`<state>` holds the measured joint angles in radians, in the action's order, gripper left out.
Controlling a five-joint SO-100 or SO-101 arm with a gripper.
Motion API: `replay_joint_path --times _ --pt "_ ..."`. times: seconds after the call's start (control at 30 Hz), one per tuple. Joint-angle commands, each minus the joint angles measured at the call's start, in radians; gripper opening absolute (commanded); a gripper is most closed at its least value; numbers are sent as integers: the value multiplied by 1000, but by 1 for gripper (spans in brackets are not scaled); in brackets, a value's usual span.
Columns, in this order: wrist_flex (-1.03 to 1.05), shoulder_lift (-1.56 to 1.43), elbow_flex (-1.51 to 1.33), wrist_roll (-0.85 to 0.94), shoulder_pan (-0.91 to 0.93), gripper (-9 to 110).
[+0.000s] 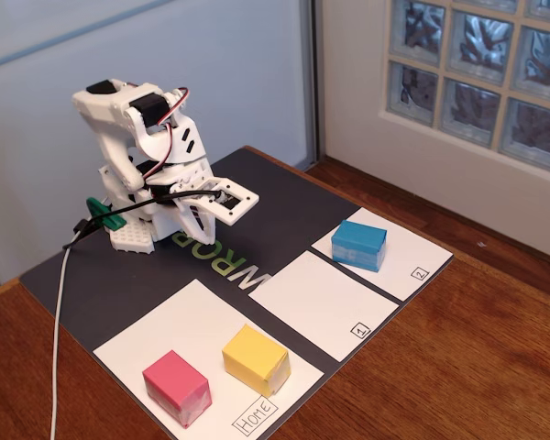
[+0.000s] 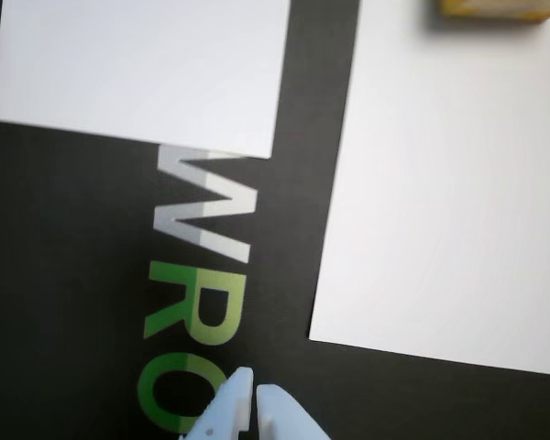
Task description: Move box blue to zone 2
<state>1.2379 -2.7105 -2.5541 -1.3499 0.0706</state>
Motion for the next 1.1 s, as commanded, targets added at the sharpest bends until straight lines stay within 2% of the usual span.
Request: replay_joint_path --times 0.0,0.4,1.07 --pt "-8 -40 -31 0 -11 0" --pt "-6 -213 -222 -3 -14 0" --pt "-35 -426 -385 -46 -15 0"
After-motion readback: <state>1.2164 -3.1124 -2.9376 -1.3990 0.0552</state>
